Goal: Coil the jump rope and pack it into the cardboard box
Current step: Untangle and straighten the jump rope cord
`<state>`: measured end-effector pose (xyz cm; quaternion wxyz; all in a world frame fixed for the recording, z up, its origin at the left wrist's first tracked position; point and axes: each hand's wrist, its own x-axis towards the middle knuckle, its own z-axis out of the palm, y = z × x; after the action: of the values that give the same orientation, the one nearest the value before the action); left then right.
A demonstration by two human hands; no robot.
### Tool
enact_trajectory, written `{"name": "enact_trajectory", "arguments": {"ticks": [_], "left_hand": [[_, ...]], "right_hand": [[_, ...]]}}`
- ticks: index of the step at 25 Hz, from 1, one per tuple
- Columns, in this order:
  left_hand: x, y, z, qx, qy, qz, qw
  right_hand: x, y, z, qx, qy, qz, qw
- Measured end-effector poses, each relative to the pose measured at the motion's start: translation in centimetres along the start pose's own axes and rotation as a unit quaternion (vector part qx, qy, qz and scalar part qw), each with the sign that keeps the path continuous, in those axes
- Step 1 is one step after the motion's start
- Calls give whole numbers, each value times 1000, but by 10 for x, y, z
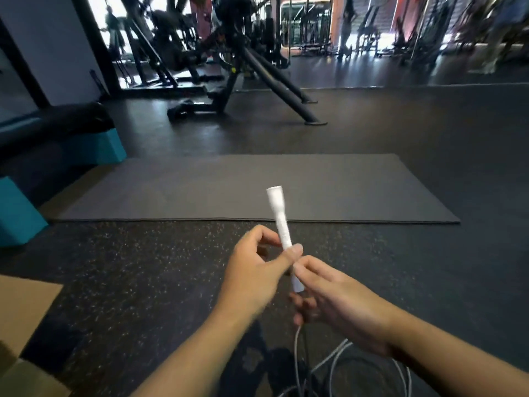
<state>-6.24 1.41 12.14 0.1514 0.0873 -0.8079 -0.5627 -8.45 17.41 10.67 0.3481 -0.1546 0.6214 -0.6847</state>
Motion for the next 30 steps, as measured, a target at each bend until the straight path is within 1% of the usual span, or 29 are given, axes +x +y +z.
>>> {"name": "enact_trajectory", "arguments": {"ticks": [1,2,3,4,5,6,7,9,10,11,12,15,16,18,19,20,21,23,24,25,26,27,28,29,30], "left_hand": [[5,14,-9,61,23,20,998],[10,28,-19,156,50,79,983],[13,41,-30,263,70,178,946],[15,57,-39,375,71,293,877],[16,75,-45,465,44,384,797],[19,89,-49,530,-20,426,733],[24,103,-55,570,-89,424,698],[34,122,-67,602,-190,398,666],[39,128,-75,603,-219,396,657],[42,136,-85,596,-234,398,657],[46,143,-97,588,-242,390,666],[48,153,-121,607,-253,342,671],[49,152,-121,594,-261,328,687],[44,148,-111,519,-278,293,753],[42,146,-103,482,-277,298,776],[40,145,-97,462,-273,317,782],[42,147,-94,455,-266,336,781],[52,155,-102,484,-241,356,762],[58,160,-112,511,-233,347,751],[65,163,-124,528,-229,330,749],[72,166,-137,522,-228,305,763],[78,168,-148,478,-237,271,801],[81,168,-156,387,-248,228,858],[84,168,-158,257,-258,181,914],[85,167,-155,112,-255,142,950]], "right_hand": [[-3,-6,0,-14,12,-26,999],[-6,-15,0,-41,26,-51,998],[-9,-24,0,-68,39,-73,994],[-12,-35,-1,-93,44,-96,990],[-14,-45,-3,-118,47,-117,985],[-18,-56,-4,-145,56,-138,978],[-23,-68,-5,-180,70,-160,968],[-34,-90,-9,-247,78,-181,949],[-39,-99,-13,-267,79,-177,944],[-44,-106,-19,-278,84,-165,943],[-49,-111,-26,-288,90,-152,941],[-55,-121,-35,-302,103,-136,938],[-54,-125,-33,-299,105,-149,937],[-51,-134,-23,-294,107,-196,929],[-49,-140,-17,-294,105,-216,925],[-49,-145,-14,-301,100,-226,921],[-51,-150,-14,-318,97,-226,916],[-58,-156,-22,-379,113,-194,898],[-64,-158,-31,-407,136,-171,887],[-70,-159,-41,-420,163,-150,880],[-76,-161,-51,-417,194,-134,878],[-81,-162,-59,-400,218,-124,882],[-85,-162,-64,-374,230,-126,890],[-86,-162,-67,-342,229,-137,901],[-84,-161,-65,-303,212,-152,916]]}}
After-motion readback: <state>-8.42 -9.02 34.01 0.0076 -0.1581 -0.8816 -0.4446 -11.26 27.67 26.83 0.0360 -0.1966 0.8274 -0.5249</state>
